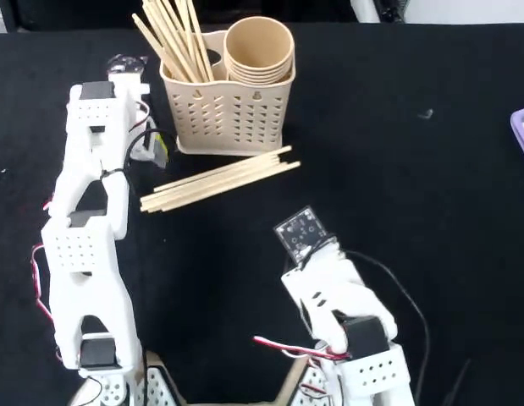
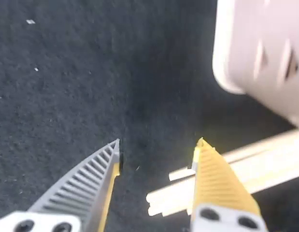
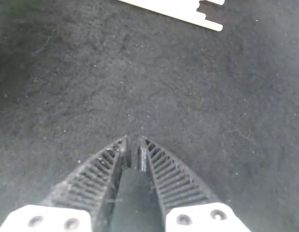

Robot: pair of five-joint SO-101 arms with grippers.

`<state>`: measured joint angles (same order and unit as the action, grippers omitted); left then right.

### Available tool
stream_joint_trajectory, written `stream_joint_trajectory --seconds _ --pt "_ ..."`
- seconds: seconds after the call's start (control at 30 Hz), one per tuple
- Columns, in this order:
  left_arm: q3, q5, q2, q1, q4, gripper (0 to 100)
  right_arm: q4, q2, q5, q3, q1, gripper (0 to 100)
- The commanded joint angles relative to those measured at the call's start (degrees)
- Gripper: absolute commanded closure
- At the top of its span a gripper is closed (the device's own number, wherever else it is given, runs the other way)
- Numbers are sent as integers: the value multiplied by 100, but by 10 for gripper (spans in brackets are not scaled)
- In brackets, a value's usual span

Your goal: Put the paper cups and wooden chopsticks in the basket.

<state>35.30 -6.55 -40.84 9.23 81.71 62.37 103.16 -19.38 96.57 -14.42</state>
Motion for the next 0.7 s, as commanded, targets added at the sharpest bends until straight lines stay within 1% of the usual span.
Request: stream_joint_trajectory --seconds 0.0,0.17,0.23,0.37,0.43,0.53,0.67 --pt "-136 158 -53 -163 -149 755 18 532 18 -13 79 961" --pt "-295 123 132 -171 -79 755 18 532 18 -13 88 961" --pt "-479 -97 325 -198 70 755 9 532 18 -13 88 961" --pt "-1235 -281 730 -215 26 755 -26 532 18 -13 88 961" --pt "-1789 -299 853 -215 -193 755 -35 532 18 -13 88 961" --pt "-2782 -563 1134 -286 -774 755 -35 532 18 -13 97 961" --pt "-3943 -642 2031 -356 -1468 793 -35 532 18 -13 97 961"
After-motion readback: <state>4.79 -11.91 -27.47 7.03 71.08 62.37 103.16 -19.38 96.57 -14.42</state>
